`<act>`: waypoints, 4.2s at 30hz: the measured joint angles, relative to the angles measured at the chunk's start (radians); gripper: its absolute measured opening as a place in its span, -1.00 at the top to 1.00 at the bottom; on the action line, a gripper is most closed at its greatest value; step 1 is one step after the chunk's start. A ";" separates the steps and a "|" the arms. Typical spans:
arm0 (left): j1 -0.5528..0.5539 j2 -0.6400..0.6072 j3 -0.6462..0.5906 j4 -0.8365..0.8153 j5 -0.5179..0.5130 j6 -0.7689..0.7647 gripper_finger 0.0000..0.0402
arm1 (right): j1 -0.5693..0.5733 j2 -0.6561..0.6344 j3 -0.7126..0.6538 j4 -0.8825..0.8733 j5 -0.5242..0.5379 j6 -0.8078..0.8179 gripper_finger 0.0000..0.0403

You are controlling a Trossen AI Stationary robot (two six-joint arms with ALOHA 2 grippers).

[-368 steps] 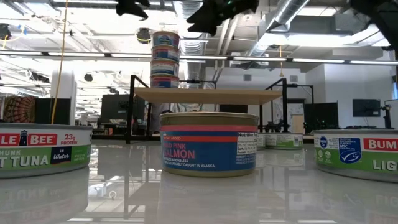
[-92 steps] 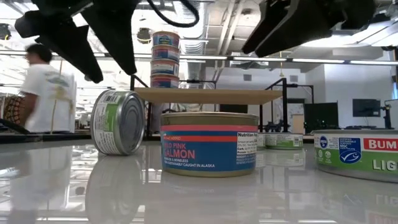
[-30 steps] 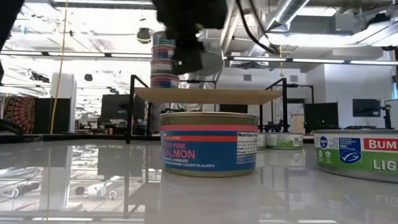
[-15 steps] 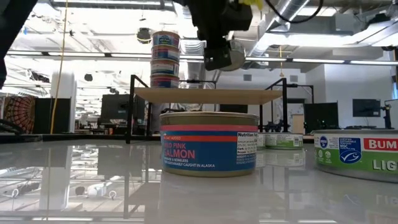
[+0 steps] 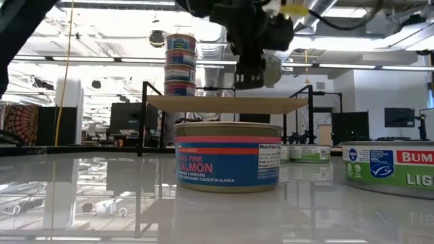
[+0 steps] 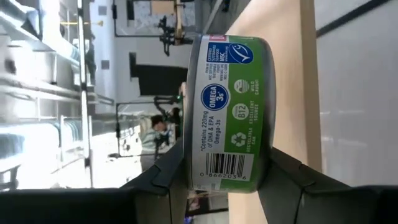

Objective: Stack canned seafood by type on shelf
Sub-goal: Put the green tuna can on the shelf

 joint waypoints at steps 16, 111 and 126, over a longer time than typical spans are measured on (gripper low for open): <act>0.077 0.008 0.009 -0.183 0.046 -0.151 0.27 | 0.086 0.014 0.000 -0.066 0.071 0.083 -0.44; 0.102 -0.026 0.251 -0.710 0.501 -0.491 -0.19 | 0.082 0.029 -0.001 -0.008 0.086 0.107 -0.44; 0.178 -0.026 0.251 -0.707 0.495 -0.464 -0.19 | 0.082 0.029 -0.001 -0.009 0.086 0.107 -0.44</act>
